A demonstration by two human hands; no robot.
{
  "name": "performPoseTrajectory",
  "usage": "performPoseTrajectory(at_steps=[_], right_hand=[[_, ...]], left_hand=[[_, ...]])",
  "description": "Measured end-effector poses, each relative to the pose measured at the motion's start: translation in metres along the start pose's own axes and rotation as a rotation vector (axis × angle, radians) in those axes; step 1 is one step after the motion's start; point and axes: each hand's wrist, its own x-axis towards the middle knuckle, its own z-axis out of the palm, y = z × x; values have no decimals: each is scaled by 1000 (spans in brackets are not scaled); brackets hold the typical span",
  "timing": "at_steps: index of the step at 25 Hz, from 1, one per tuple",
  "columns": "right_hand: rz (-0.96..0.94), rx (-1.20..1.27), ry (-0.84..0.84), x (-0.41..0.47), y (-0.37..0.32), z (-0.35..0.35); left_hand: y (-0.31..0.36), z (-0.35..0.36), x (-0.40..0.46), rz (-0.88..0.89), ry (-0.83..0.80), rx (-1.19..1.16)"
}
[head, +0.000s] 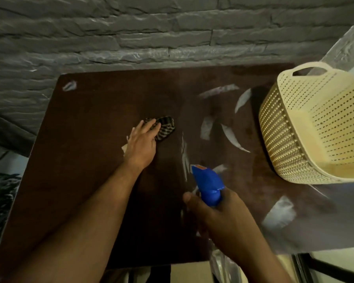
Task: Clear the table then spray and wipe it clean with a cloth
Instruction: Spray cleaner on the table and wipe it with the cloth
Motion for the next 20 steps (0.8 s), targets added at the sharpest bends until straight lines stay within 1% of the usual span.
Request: performPoseTrajectory(at_steps=[2, 7, 12, 16, 20], right_hand=[[3, 2, 12, 25, -21, -4], [18, -8, 29, 88, -73, -16], [5, -42, 93, 140, -108, -24], [-1, -26, 108, 180, -137, -33], [-50, -76, 246, 206, -163, -61]], left_hand=[[-1, 2, 45, 10, 20, 1], [-10, 2, 145, 20, 4, 13], [-5, 5, 221, 17, 7, 27], [-1, 9, 242, 40, 31, 49], [-3, 10, 242, 48, 31, 35]])
